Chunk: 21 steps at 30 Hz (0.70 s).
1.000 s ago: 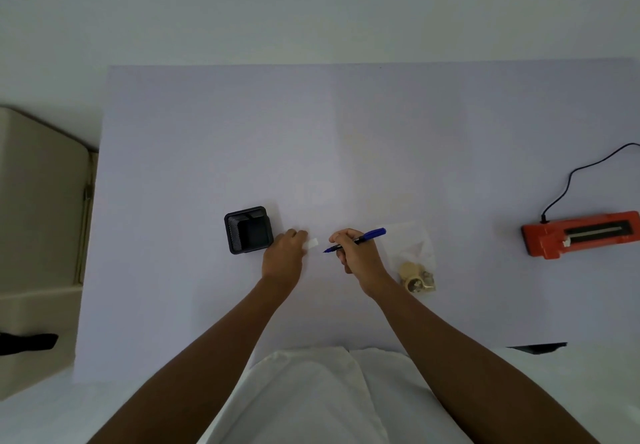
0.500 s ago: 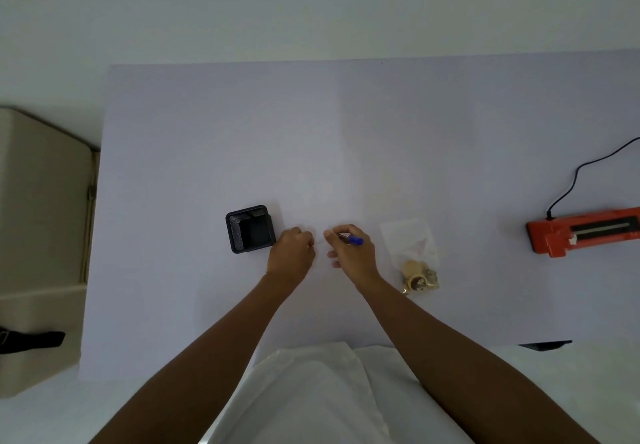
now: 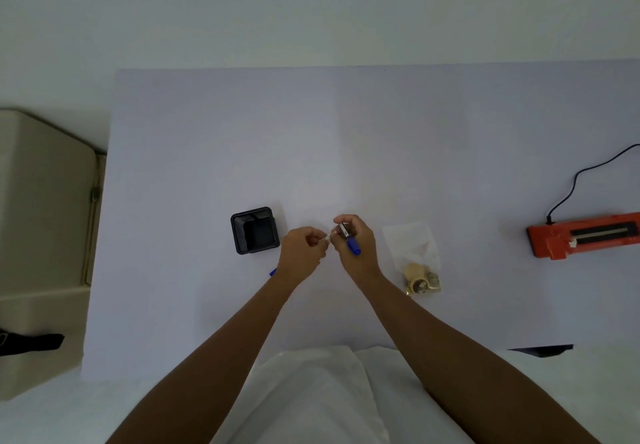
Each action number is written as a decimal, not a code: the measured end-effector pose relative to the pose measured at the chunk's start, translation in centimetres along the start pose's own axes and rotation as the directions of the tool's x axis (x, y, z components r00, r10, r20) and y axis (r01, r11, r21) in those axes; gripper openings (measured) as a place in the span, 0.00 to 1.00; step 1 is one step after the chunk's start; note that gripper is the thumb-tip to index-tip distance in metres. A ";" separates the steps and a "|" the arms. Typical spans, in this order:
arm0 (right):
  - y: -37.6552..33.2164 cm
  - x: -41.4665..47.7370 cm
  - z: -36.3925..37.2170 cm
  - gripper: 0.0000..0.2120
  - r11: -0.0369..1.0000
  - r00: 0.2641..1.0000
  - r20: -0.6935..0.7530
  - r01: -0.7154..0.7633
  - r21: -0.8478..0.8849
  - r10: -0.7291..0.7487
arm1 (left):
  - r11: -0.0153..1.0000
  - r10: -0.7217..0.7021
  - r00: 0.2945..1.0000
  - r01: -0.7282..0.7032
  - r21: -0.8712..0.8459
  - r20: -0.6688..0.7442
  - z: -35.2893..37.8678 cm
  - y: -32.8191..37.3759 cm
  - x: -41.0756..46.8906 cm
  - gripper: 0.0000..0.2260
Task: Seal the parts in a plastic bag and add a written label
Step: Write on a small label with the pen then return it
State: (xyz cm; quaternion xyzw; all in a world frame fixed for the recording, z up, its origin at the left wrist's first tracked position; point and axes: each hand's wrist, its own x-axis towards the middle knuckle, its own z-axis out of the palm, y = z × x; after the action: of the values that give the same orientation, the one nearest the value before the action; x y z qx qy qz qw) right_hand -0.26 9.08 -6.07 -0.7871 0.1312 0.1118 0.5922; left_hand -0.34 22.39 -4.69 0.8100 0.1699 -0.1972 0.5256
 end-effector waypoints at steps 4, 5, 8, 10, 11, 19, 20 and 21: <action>0.0 -0.7 0.7 0.13 0.975 0.993 -0.029 0.107 -0.196 -0.115 | 0.997 0.004 1.000 -0.002 0.077 -0.016 0.2 -0.2 -0.3 0.04; 0.0 -0.8 1.0 0.12 0.963 0.988 -0.058 0.126 -0.240 -0.144 | 0.993 0.009 1.000 -0.006 0.121 -0.020 0.3 -0.3 -0.4 0.06; -0.4 -1.2 2.1 0.06 0.964 0.971 -0.092 0.201 -0.173 -0.219 | 0.982 0.008 1.000 -0.007 0.187 -0.005 0.8 -0.8 -0.6 0.09; -0.5 -1.7 2.9 0.09 0.995 0.990 -0.109 0.093 -0.020 -0.095 | 0.979 -0.013 1.000 0.010 0.203 0.012 1.0 -1.3 -0.6 0.06; -0.5 -1.8 3.2 0.10 0.998 0.994 -0.106 0.041 0.045 -0.036 | 0.978 -0.033 0.999 0.028 0.207 0.020 1.1 -1.5 -0.7 0.06; 2.0 -2.1 3.9 0.09 0.993 0.992 -0.072 0.098 -0.058 -0.102 | 0.960 -0.078 0.997 0.078 0.268 -0.012 0.9 -3.3 -1.0 0.06; 2.3 -2.2 3.8 0.11 0.992 0.992 -0.071 0.093 -0.085 -0.099 | 0.959 -0.085 0.996 0.088 0.270 -0.021 0.9 -3.4 -1.0 0.05; 2.8 -2.2 3.8 0.13 0.991 0.994 -0.070 0.081 -0.103 -0.088 | 0.957 -0.093 0.995 0.098 0.272 -0.031 0.8 -3.4 -1.0 0.04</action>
State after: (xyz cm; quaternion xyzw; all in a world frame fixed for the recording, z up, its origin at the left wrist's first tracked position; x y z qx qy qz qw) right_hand -3.37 12.18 -8.91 -0.8242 0.1140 0.0637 0.5510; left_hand -3.01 22.90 -7.17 0.8672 0.1844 -0.2367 0.3974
